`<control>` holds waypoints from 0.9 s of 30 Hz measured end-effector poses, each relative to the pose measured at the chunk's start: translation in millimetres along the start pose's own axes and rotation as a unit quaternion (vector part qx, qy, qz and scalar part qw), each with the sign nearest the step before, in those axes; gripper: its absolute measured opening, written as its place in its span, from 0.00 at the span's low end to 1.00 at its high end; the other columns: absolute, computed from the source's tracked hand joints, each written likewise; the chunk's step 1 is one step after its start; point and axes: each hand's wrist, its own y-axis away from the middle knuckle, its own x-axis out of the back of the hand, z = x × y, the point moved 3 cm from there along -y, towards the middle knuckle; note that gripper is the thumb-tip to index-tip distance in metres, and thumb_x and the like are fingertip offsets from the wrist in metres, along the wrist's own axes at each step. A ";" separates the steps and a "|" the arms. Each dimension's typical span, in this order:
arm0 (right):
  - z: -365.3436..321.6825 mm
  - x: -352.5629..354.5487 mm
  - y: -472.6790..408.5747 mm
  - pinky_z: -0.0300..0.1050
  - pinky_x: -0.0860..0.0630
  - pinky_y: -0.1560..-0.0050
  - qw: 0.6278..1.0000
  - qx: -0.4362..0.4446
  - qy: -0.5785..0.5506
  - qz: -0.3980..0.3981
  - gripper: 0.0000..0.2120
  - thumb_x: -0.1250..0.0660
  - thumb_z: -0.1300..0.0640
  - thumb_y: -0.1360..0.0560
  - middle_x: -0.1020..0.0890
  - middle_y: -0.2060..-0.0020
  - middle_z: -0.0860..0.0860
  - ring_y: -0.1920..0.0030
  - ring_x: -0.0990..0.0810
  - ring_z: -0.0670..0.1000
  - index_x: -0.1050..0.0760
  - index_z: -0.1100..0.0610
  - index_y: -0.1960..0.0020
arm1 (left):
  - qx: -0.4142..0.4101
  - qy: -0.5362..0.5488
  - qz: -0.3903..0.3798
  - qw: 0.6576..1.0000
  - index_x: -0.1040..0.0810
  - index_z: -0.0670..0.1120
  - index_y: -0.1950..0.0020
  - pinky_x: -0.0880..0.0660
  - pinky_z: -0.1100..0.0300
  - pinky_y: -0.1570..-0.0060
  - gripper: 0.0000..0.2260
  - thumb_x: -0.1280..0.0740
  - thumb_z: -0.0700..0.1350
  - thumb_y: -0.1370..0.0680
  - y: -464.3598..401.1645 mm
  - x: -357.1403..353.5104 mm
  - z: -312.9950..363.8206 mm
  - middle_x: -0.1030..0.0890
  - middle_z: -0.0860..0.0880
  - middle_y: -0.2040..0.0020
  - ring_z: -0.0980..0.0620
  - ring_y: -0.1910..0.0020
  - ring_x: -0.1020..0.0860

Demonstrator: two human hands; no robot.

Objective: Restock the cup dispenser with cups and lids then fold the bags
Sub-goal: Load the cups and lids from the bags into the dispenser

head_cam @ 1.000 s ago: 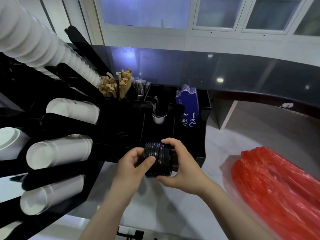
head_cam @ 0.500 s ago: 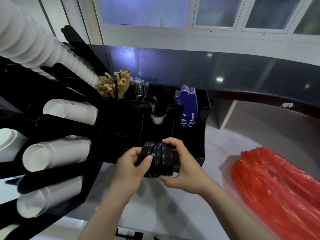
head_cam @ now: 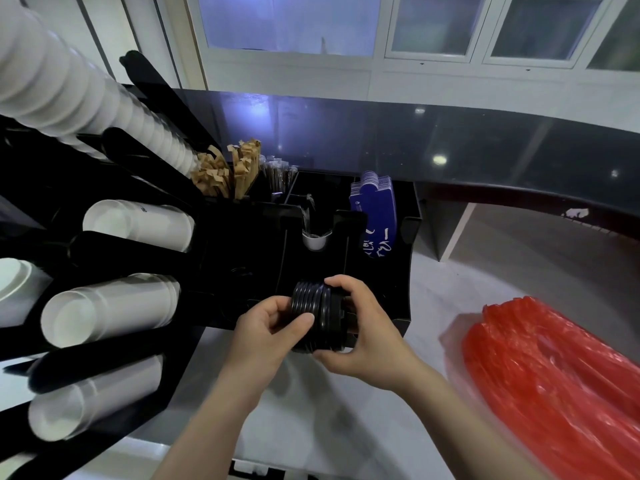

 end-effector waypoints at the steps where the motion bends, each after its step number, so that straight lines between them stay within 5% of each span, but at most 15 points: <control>1: -0.2 0.1 -0.3 0.50 0.23 0.42 1.000 0.002 0.002 0.000 0.39 0.23 0.52 0.38 0.31 0.37 0.44 0.38 0.27 0.46 0.39 0.38 0.33 | 0.003 -0.004 -0.004 1.000 0.19 0.47 0.53 0.23 0.66 0.60 0.06 0.31 0.37 0.25 -0.9 0.3 -0.5 0.15 0.48 0.58 0.54 0.58 0.17; 7: 0.6 1.9 -1.6 0.50 0.23 0.42 1.000 0.005 -0.002 -0.013 0.40 0.23 0.53 0.38 0.31 0.37 0.44 0.38 0.27 0.46 0.39 0.40 0.33 | 0.022 0.022 -0.033 0.999 0.18 0.48 0.51 0.23 0.61 0.57 0.07 0.33 0.37 0.24 -4.2 1.3 -3.4 0.15 0.46 0.55 0.50 0.54 0.17; 15: -0.5 5.2 -5.1 0.49 0.23 0.42 1.000 0.010 0.004 0.002 0.41 0.23 0.54 0.39 0.30 0.38 0.44 0.40 0.26 0.47 0.40 0.36 0.33 | 0.027 0.065 -0.044 0.997 0.16 0.53 0.54 0.23 0.64 0.60 0.07 0.30 0.47 0.31 -6.7 1.5 -3.9 0.15 0.47 0.56 0.53 0.56 0.18; 27: -0.3 13.6 -1.4 0.55 0.26 0.40 1.000 -0.012 -0.005 0.011 0.40 0.24 0.55 0.39 0.28 0.38 0.49 0.38 0.27 0.51 0.39 0.41 0.33 | 0.017 0.102 -0.041 0.994 0.16 0.50 0.54 0.24 0.65 0.61 0.06 0.26 0.47 0.30 -14.2 4.7 -9.6 0.16 0.47 0.57 0.53 0.57 0.18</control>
